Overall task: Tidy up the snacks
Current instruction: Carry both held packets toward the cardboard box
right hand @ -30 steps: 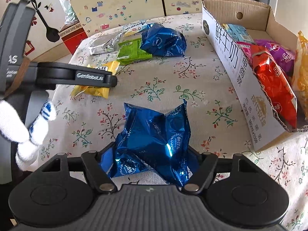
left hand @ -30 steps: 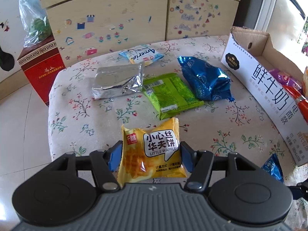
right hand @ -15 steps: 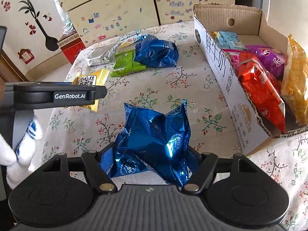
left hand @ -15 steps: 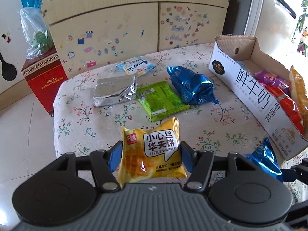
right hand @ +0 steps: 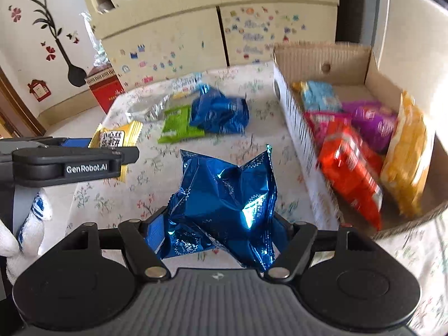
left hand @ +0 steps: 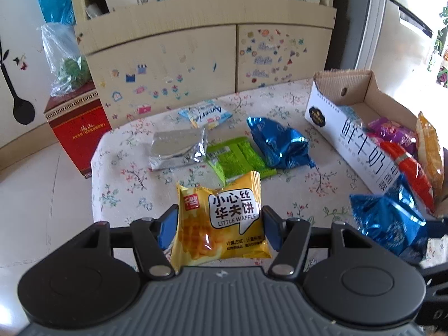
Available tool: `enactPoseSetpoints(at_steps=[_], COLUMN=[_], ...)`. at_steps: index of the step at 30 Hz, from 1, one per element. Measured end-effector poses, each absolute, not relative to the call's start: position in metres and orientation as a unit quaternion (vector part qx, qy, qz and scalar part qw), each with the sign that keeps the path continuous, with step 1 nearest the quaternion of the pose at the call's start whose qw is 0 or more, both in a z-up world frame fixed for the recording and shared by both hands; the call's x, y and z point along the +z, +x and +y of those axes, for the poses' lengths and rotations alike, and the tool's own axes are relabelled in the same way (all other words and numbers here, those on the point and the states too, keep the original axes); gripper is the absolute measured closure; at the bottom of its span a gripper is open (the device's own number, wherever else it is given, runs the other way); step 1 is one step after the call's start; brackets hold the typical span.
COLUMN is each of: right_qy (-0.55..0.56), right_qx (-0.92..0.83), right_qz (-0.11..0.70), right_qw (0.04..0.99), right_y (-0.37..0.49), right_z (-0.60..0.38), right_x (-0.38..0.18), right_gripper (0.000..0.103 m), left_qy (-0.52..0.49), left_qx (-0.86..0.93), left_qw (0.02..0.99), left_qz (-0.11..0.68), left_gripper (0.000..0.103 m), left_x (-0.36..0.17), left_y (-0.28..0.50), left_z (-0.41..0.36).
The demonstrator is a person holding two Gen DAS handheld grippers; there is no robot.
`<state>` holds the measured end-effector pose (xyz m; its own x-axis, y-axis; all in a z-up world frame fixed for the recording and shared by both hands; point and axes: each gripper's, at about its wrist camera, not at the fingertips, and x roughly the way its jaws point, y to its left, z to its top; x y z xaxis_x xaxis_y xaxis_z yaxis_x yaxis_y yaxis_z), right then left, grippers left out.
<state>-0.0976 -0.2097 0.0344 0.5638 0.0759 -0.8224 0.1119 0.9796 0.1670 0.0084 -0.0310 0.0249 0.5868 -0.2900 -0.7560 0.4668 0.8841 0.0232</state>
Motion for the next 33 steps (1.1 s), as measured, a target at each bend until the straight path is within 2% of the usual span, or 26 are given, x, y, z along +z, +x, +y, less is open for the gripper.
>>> enactPoseSetpoints(at_steps=[19, 33], right_qy=[0.129, 0.185], right_qx=[-0.033, -0.114], right_qz=[0.39, 0.346], right_qw=[0.911, 0.913], right_y=[-0.089, -0.077], right_z=[-0.268, -0.345], right_x=[0.083, 0.097], right_gripper=[0.024, 0.024], left_qy=[0.099, 0.097], left_qx=[-0.237, -0.299], left_qw=[0.907, 0.895], left_qz=[0.334, 0.316], left_gripper=[0.041, 0.041], left_x=[0.069, 0.078], left_y=[0.001, 0.005], left_z=[-0.054, -0.116])
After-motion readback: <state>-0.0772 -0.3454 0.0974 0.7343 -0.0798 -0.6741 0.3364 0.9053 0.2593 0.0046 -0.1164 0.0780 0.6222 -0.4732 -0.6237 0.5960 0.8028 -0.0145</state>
